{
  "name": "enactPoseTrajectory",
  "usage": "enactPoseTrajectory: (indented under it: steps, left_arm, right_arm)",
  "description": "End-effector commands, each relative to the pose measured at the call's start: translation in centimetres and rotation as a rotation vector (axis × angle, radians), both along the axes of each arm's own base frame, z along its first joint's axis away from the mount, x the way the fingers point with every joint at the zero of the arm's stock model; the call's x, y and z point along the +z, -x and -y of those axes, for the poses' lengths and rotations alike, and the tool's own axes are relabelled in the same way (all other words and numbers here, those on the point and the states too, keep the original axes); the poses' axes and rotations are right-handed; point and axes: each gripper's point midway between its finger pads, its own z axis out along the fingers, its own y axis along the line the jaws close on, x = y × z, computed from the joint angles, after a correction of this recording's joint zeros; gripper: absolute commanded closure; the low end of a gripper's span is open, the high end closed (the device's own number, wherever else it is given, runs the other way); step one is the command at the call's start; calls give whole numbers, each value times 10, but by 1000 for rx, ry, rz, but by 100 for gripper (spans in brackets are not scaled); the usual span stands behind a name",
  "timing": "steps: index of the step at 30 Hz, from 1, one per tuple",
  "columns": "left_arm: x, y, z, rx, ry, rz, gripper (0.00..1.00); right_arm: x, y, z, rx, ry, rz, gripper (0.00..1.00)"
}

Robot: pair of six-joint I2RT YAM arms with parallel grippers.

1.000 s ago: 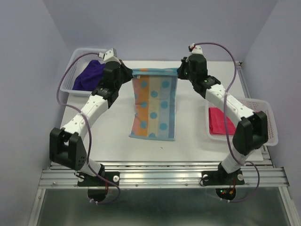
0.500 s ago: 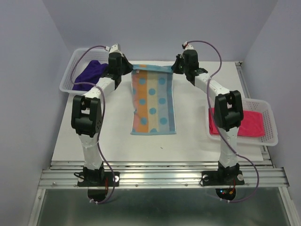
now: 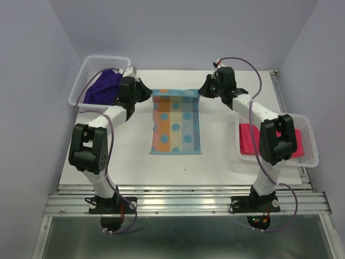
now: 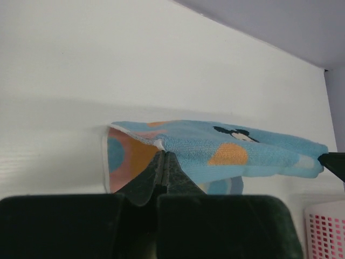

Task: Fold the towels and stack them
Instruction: Fold the towel

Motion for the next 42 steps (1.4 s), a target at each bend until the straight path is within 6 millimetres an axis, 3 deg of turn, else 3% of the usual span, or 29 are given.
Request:
enactPoseTrajectory:
  steps: [1,4,5,6,13,20,27,30,35,42]
  left_arm:
    - [46,36,10,-29,54,133,100]
    - [34,61,2,6,54,113,100]
    - [31,68,3,8,69,101,100]
    - [28,74,1,10,70,96,100]
    - [-32,133,3,-2,76,-46,100]
    - [-49,171,-3,12,61,-116,100]
    - [-70,197,-1,18,34,-222,100]
    - [-73,209,-1,22,19,-272,100]
    - [-63,223,-2,17,39,-264,100]
    - [-82,242,-5,19,34,-319,100]
  right_arm:
    - [15,36,-1,34,-69,-6,99]
    - [6,68,-5,62,-67,-46,99]
    - [-7,80,-4,67,-55,-78,99]
    - [-1,88,-4,68,-65,-78,99]
    - [-29,139,-12,108,-72,-167,99]
    - [-55,184,-31,151,-38,-246,99]
    - [-72,212,-31,151,-15,-301,99]
    - [-70,224,-30,162,-29,-304,99]
    - [-68,228,-23,145,-21,-295,99]
    - [-84,242,-18,153,-14,-338,99]
